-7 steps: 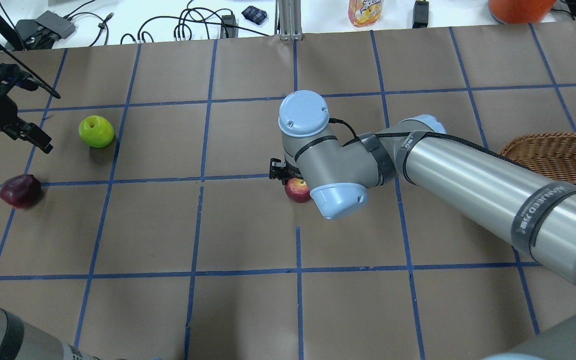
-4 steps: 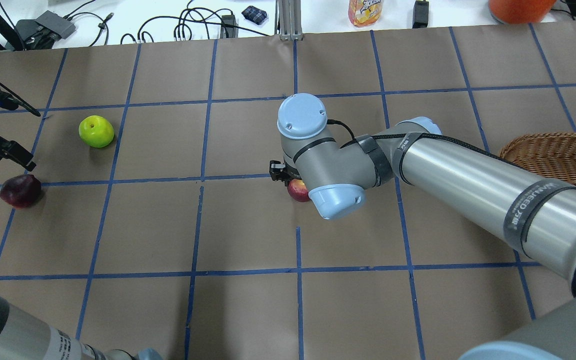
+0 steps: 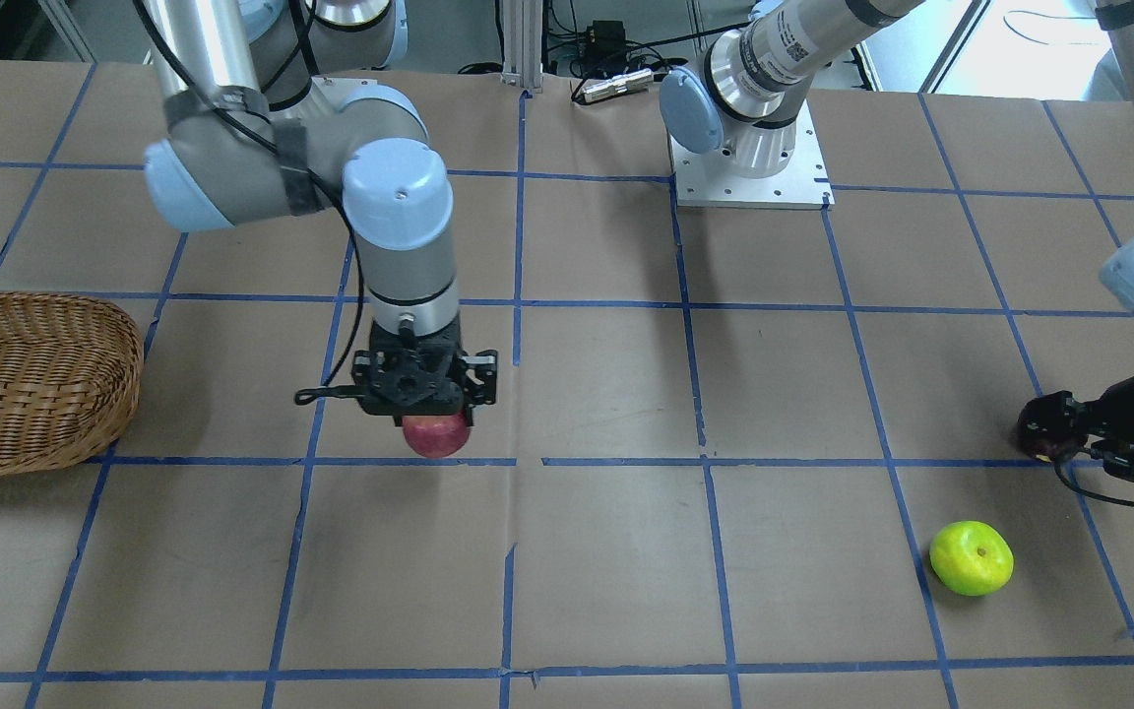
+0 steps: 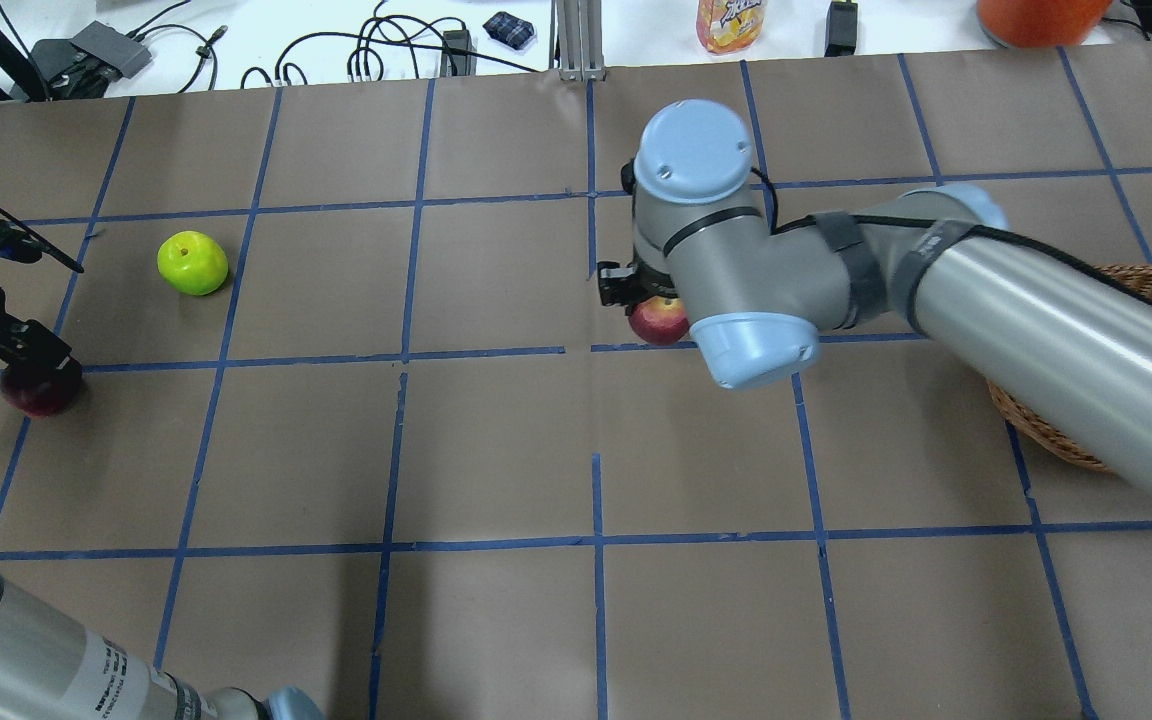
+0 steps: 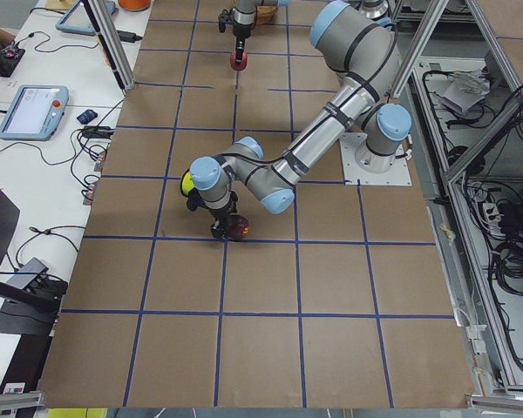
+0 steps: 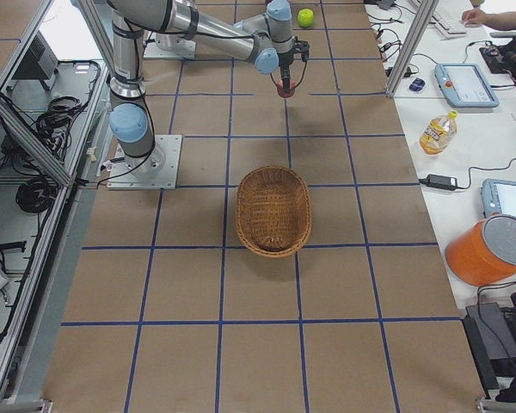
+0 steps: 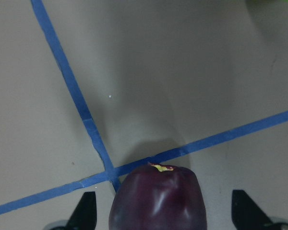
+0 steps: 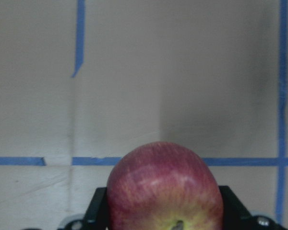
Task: Put all apples into basket
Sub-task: 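Carry the red apple into the basket while left gripper lifts the purple apple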
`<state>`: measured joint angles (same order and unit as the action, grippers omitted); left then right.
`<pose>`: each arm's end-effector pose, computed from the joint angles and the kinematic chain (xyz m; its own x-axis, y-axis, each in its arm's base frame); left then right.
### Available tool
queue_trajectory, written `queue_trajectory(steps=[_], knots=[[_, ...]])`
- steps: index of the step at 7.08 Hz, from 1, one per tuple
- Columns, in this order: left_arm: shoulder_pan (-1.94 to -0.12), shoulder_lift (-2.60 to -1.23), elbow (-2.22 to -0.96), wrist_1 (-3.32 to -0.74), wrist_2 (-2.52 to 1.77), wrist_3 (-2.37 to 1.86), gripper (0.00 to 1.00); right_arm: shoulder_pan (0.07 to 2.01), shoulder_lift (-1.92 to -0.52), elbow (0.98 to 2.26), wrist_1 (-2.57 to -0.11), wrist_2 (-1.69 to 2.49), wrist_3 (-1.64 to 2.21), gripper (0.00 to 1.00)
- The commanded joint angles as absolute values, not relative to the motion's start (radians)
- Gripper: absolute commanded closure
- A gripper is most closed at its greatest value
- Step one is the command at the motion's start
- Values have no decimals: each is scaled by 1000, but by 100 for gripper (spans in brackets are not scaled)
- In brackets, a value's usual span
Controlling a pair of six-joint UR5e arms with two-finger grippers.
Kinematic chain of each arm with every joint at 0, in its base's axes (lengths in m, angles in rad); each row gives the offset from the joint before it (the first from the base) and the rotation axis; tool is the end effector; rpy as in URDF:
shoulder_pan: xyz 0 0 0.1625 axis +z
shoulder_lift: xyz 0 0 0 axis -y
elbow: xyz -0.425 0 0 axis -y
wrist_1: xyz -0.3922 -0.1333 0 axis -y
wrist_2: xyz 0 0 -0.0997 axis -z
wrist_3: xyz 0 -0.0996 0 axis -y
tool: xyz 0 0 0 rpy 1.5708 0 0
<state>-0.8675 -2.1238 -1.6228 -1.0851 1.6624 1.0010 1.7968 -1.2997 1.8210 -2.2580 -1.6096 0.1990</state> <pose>0.3147 -0.5631 0.1907 -0.9542 0.2947 0.0512 0.2990 0.9438 0.1407 0.2536 -0.5252 0.2950 -0.9997 -0.0234 0.0049 -0.0238 0.9852 -0.1695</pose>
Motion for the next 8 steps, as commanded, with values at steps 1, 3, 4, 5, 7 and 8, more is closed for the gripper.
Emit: queue_trajectory(steps=[1, 3, 4, 5, 7, 8], knots=[[-845, -2140, -1641, -1091, 1663, 1000, 0, 1532, -1454, 1865, -2168, -1611, -35, 80], [-841, -2119, -1651, -1126, 1660, 1032, 86, 1300, -1486, 1929, -2138, -1617, -317, 80], [-844, -2109, -1637, -1150, 1660, 1037, 96, 1169, -1485, 1946, -2146, -1612, -477, 80], [-865, -2091, -1597, -1199, 1680, 1029, 100, 1035, -1467, 1948, -2154, -1596, -659, 80], [-1060, -2039, -1469, -1403, 1707, 891, 100, 838, -1335, 1925, -2292, -1525, -939, 80], [-1154, -2013, -1462, -1416, 1692, 802, 100, 757, -1242, 1921, -2390, -1481, -1027, 79]])
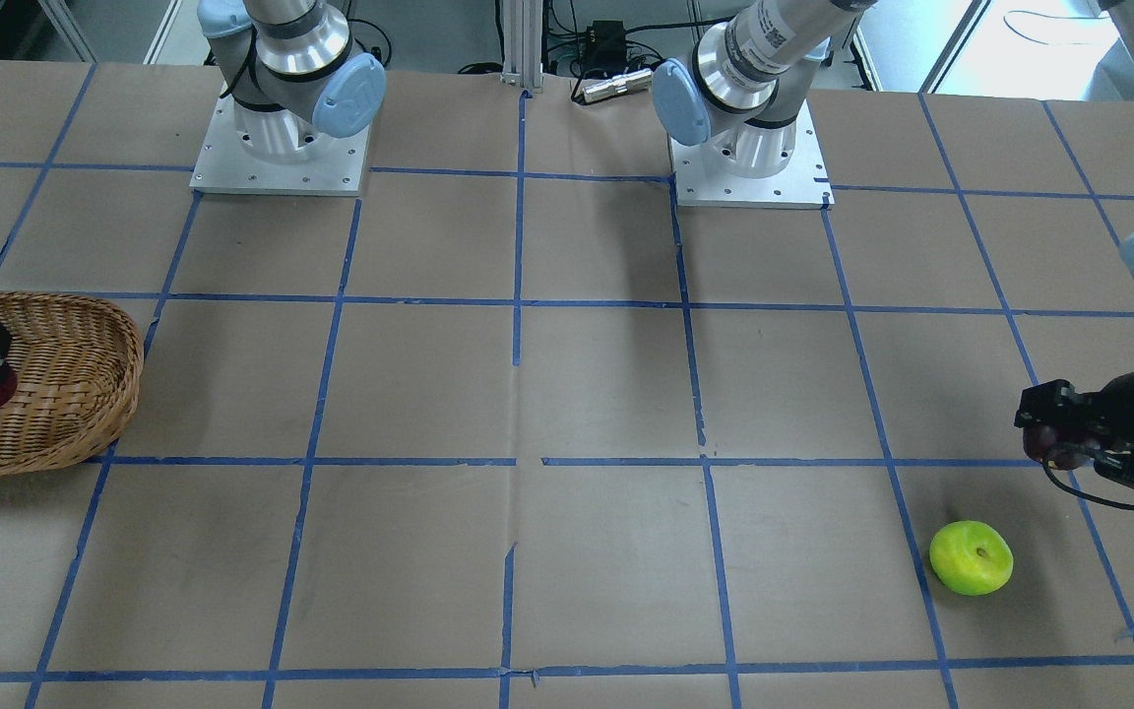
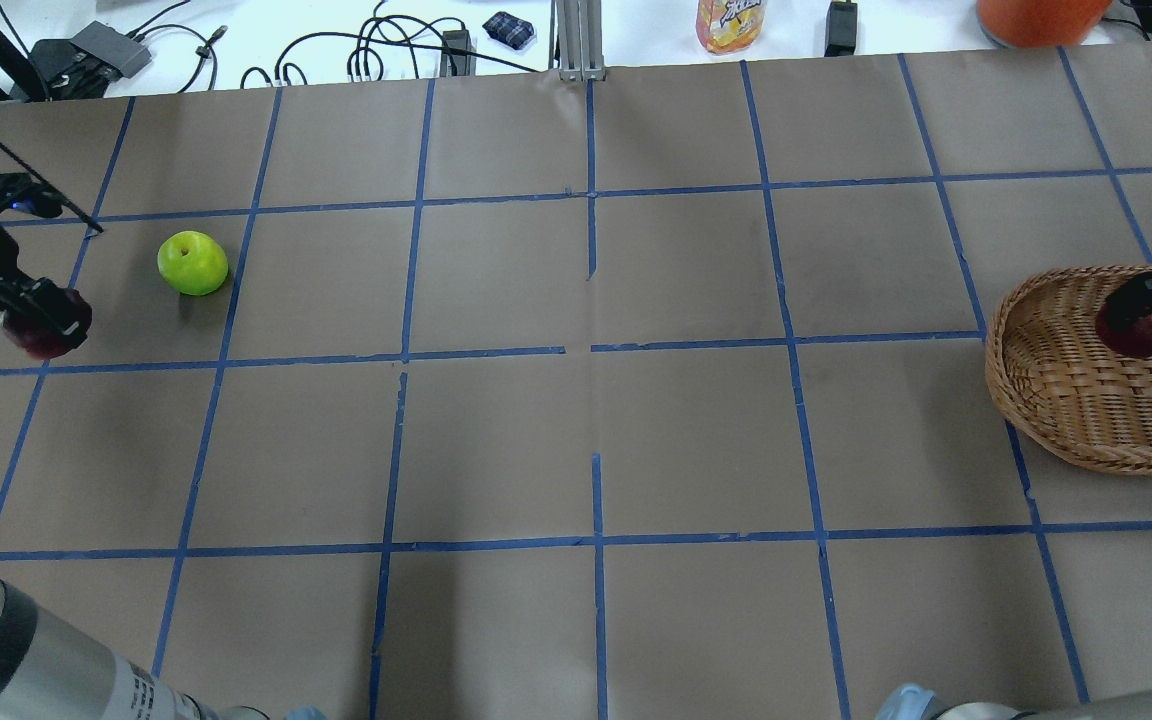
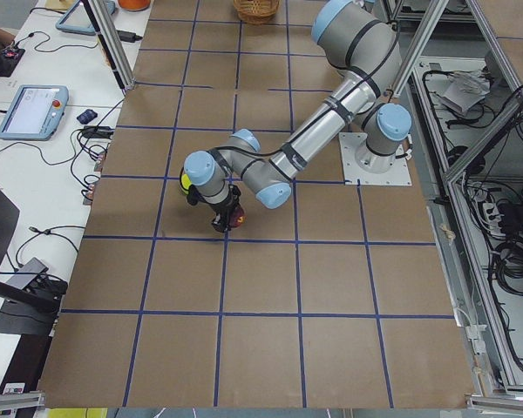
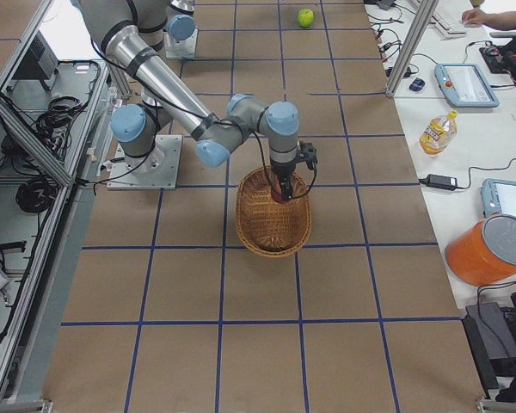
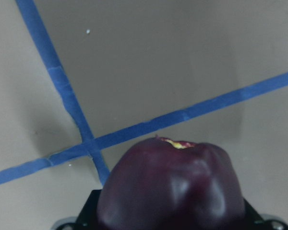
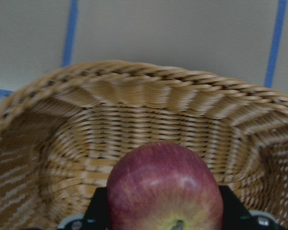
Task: Put all apples into basket
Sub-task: 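Carry the red apple into the basket while left gripper lifts the purple apple, then set the purple apple at table center with left gripper while right releases red apple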
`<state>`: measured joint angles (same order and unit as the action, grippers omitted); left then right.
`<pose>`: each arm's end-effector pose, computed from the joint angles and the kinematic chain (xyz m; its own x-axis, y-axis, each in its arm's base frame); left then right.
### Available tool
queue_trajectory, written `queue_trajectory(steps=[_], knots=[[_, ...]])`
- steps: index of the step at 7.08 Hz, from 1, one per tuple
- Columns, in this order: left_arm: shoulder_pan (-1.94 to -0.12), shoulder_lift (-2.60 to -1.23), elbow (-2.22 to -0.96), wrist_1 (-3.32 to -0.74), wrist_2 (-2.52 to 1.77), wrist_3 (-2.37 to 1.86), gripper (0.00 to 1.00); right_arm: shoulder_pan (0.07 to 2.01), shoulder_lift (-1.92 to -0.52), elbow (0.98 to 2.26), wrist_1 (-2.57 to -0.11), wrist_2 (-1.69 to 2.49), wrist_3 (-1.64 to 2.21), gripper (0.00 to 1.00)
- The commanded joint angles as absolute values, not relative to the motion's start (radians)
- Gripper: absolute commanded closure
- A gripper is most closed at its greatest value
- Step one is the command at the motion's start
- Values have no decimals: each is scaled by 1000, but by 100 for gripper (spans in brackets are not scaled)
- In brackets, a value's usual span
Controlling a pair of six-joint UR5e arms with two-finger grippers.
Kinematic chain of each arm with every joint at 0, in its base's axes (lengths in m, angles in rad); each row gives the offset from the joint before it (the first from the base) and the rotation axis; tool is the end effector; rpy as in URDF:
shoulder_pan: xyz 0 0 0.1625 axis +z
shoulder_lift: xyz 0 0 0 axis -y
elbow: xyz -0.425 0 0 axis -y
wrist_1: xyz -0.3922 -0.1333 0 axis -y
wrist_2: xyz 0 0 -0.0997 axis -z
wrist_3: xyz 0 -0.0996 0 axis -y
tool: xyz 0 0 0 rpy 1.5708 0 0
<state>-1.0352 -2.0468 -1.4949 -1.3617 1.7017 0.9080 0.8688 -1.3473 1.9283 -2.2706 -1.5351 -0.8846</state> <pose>0.2207 -0.6076 0.2716 -0.9274 0.3673 0.0708 0.3737 0.9016 0.2178 -0.2396 -0.4952 0.2746 -0.9813 -0.1797 0.0692 -0.1862 0.9771 -0.1025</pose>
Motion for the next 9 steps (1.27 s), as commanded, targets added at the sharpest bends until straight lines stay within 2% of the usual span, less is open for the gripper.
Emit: queue_trajectory(steps=[1, 2, 3, 6, 9], knots=[[-1240, -1979, -1473, -1449, 1630, 684, 100, 714, -1215, 1911, -2399, -1476, -1067, 77], [-1306, -1964, -1477, -1477, 1606, 541, 100, 709, -1206, 1895, -2398, -1476, -1072, 61], [-1397, -1974, -1456, -1464, 1605, 400, 100, 709, -1209, 1902, -2398, -1476, -1072, 1], [-1731, -2040, -1462, -1265, 1579, -63, 100, 719, -1245, 1890, -2328, -1476, -1074, 0], [-1891, -2146, -1473, -1081, 1528, -354, 100, 887, -1405, 1878, -2113, -1491, -870, 0]])
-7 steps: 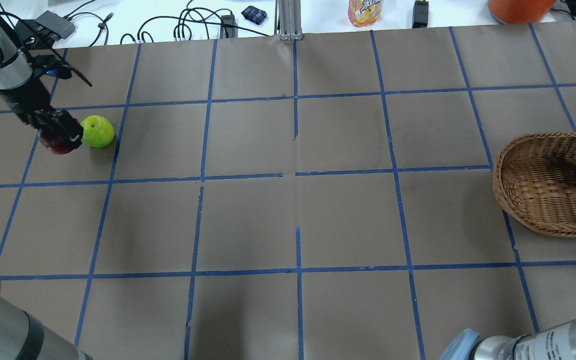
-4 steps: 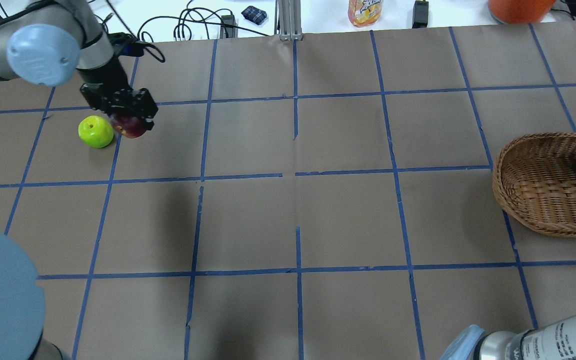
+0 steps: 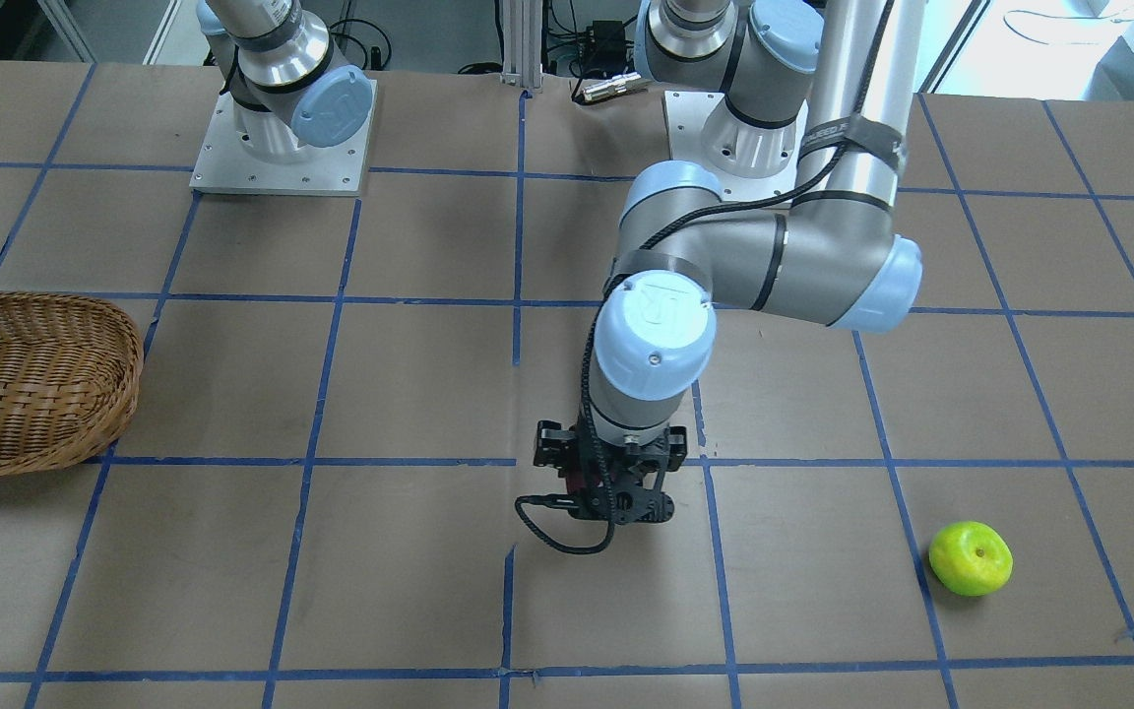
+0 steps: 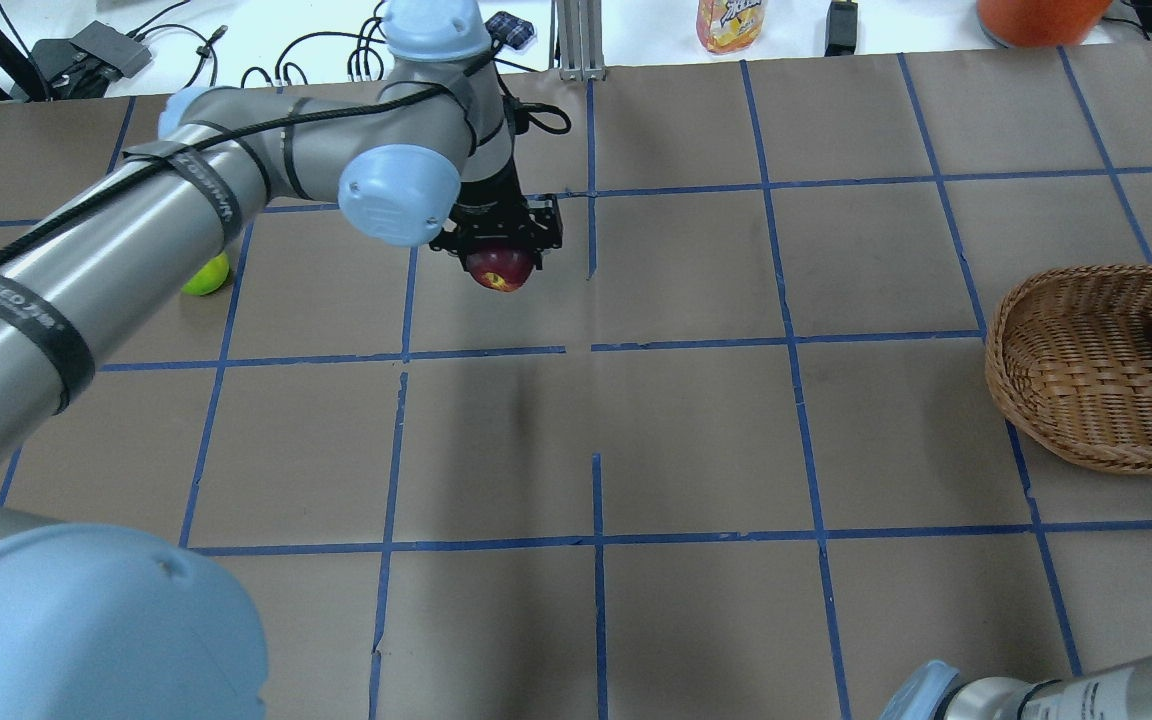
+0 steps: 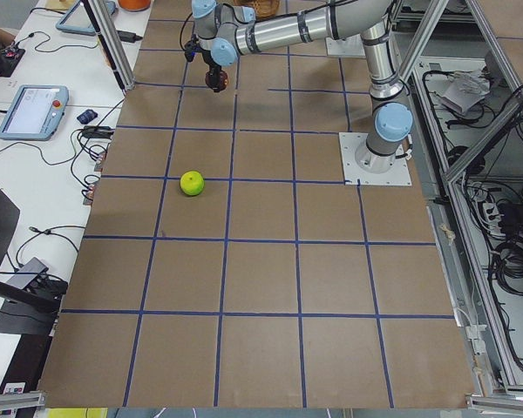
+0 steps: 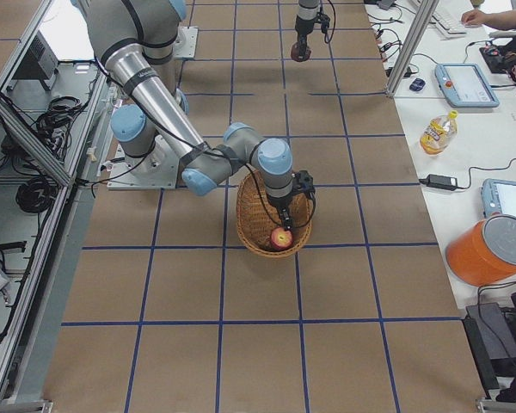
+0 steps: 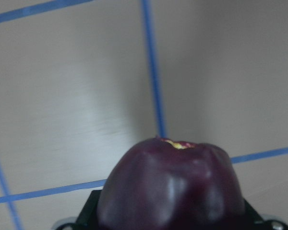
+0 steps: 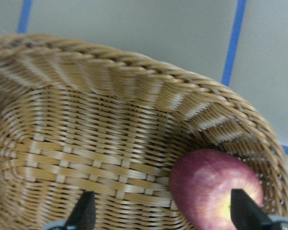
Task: Put all apples into basket
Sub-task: 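Set the purple apple at table center with left gripper while right releases red apple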
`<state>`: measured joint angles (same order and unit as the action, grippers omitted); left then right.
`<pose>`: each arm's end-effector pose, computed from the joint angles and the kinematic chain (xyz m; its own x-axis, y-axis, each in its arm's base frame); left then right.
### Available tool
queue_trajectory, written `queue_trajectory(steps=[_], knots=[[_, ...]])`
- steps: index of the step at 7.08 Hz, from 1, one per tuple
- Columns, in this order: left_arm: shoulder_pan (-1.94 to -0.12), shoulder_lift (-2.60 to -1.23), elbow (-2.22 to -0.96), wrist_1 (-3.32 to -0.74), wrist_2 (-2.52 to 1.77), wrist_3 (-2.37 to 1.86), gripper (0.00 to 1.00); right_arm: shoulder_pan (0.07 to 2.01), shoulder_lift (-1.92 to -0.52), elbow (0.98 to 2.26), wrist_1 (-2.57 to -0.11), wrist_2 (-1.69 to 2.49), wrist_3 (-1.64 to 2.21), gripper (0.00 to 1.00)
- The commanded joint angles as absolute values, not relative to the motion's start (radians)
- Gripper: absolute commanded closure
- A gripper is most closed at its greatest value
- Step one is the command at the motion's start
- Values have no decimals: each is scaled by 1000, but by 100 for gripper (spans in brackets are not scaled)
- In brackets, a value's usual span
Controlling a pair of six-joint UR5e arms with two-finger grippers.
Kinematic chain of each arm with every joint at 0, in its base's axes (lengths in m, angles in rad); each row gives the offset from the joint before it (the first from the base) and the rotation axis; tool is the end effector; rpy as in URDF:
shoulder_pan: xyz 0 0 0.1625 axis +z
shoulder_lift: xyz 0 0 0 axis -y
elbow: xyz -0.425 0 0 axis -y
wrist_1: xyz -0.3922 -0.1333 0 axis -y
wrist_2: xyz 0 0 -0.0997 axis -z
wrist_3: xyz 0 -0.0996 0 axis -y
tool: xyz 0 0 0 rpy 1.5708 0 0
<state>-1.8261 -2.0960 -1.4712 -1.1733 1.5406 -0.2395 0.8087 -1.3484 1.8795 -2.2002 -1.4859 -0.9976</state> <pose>-0.3004 -0.6111 0.2660 -0.9996 0.0150 0.0227 0.0158 0.9993 0.0345 -0.2709 -0.4891 0.2894 -0.9713 -0.2350 0.0367 -0.2378 0.9634 -0.1241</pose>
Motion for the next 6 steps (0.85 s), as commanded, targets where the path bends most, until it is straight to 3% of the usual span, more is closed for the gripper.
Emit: queue_trajectory(steps=[1, 2, 3, 4, 5, 6], knots=[[-1911, -2179, -1473, -1037, 1516, -398, 100, 973, -1440, 1881, -2088, -1491, -725, 0], [-1916, -2203, -1473, -1020, 1514, -420, 100, 1085, -1466, 1890, -2073, -1499, -666, 0], [-1927, -2223, -1474, -990, 1517, -445, 35, 1177, -1471, 1890, -2051, -1503, -525, 0], [-1937, -2227, -1479, -989, 1522, -460, 10, 1262, -1474, 1888, -2052, -1520, -367, 0], [-1934, -2205, -1480, -999, 1520, -460, 0, 1363, -1470, 1888, -2056, -1525, -219, 0], [-1918, -2185, -1479, -1032, 1517, -448, 0, 1449, -1462, 1891, -2065, -1528, -90, 0]])
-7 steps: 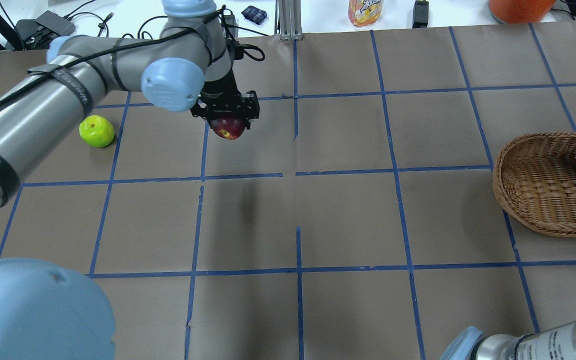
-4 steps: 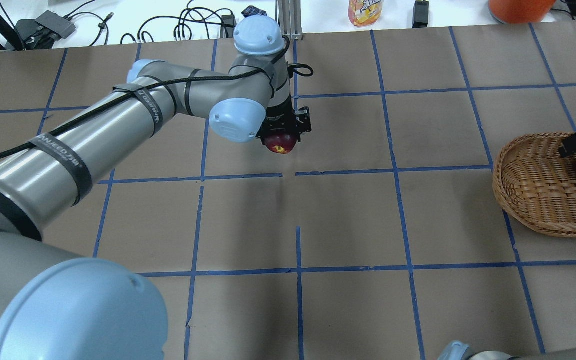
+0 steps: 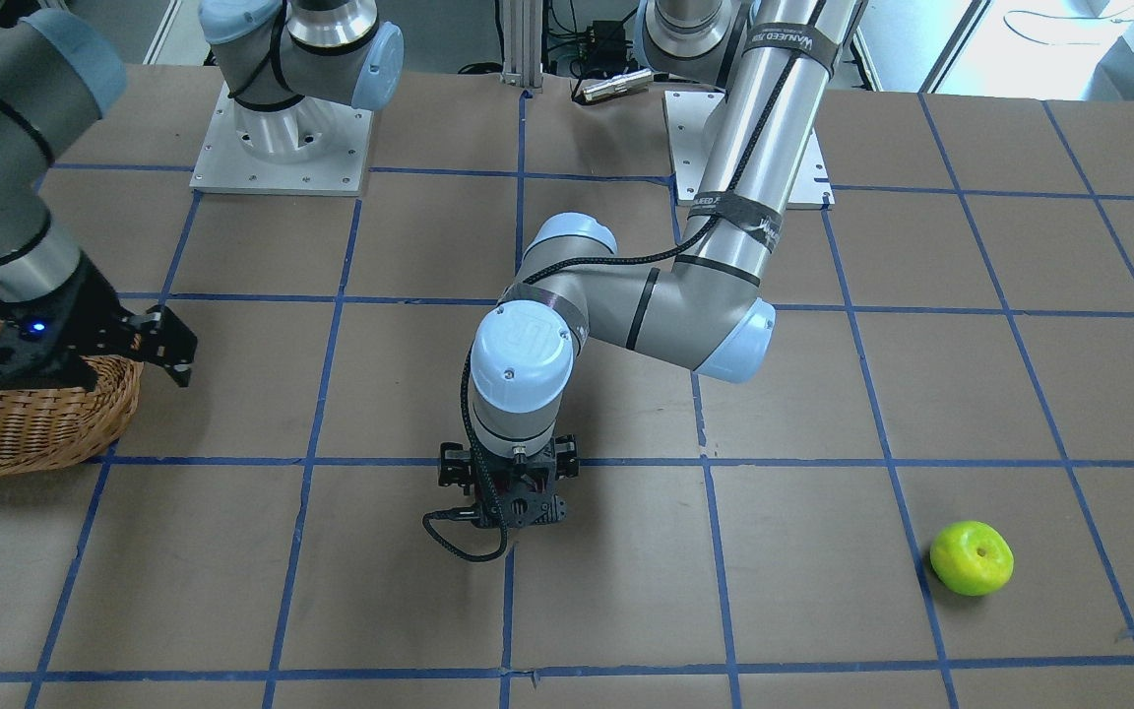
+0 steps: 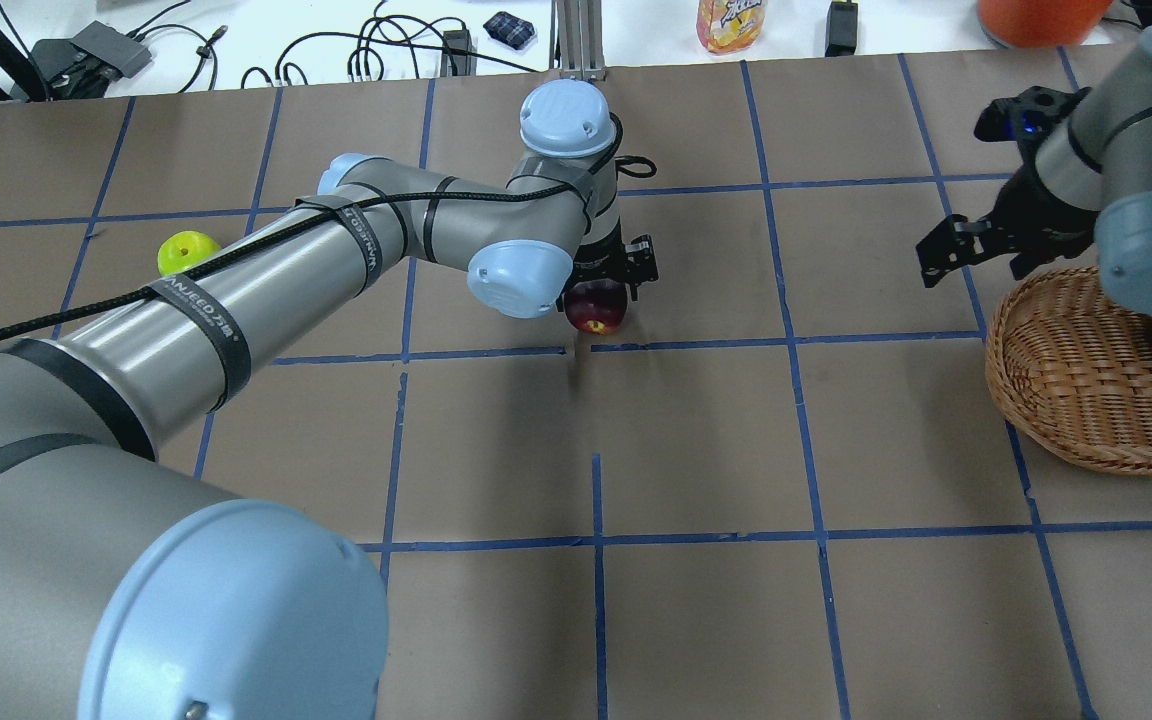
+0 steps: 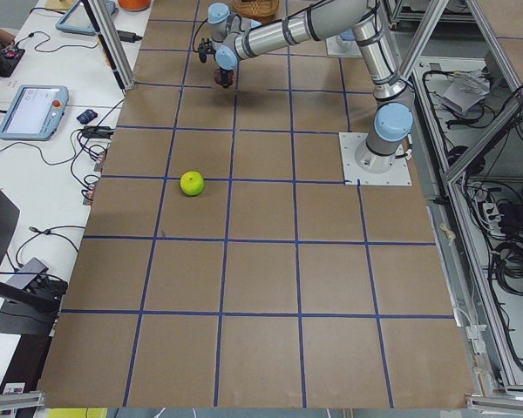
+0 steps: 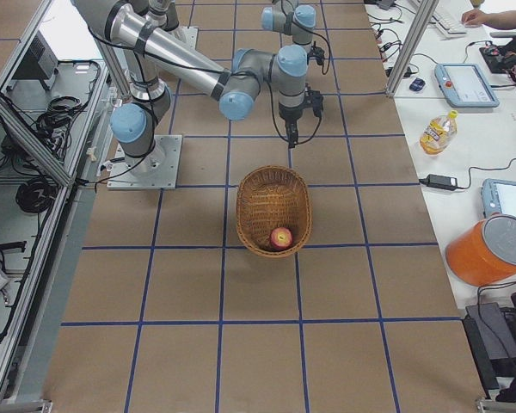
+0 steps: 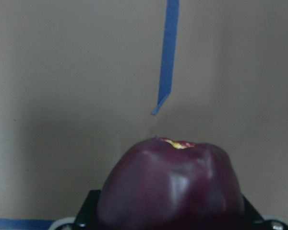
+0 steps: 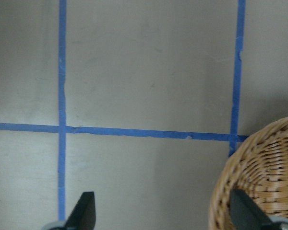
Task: Put all apples into basket
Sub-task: 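Grasp the purple apple with the right gripper while left gripper reaches the green apple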
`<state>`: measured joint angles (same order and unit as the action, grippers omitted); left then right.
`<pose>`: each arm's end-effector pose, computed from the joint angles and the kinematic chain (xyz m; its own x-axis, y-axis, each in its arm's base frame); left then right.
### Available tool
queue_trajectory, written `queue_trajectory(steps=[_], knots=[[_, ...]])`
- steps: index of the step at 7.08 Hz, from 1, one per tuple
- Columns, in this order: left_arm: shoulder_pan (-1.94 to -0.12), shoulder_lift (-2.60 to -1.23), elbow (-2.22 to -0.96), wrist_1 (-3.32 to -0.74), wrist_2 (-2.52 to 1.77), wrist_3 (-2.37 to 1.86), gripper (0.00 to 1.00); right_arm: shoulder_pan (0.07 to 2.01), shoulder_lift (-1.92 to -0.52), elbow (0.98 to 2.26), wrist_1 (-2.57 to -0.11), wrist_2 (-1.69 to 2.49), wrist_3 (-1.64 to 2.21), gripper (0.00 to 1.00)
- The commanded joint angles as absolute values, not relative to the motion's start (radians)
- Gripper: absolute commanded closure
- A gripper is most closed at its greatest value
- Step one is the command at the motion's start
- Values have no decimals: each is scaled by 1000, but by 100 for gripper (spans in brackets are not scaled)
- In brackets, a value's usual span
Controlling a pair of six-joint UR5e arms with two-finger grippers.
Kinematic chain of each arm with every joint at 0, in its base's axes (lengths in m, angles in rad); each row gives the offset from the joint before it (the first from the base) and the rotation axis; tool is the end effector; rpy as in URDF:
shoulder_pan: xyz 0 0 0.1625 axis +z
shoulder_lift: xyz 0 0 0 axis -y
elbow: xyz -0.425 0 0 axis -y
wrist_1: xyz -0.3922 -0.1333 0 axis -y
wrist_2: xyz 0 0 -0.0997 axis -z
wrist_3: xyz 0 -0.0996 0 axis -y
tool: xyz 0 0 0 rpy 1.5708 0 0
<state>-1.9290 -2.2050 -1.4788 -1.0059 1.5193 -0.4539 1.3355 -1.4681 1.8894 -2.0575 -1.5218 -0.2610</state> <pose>-0.3714 -0.5974 0.2053 -0.9939 -0.0949 0.0562 -0.0949 0.9955 0.0022 0.0161 -0.5257 0.3321 -0.9991 -0.0284 -0.0304 -0.0261 0.9968 -0.0758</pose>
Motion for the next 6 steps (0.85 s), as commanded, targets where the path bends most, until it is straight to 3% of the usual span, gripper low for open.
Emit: queue_trajectory(steps=[1, 4, 6], knots=[[-1875, -2162, -1477, -1078, 1502, -411, 0, 1477, -1454, 1907, -2069, -1548, -36, 0], [-1630, -2010, -1459, -1308, 1489, -118, 0, 1663, -1386, 1876, -2153, -1548, 209, 0], [-1416, -1988, -1466, -1318, 1511, 155, 0, 1802, -1255, 1731, -2154, -1551, 348, 0]])
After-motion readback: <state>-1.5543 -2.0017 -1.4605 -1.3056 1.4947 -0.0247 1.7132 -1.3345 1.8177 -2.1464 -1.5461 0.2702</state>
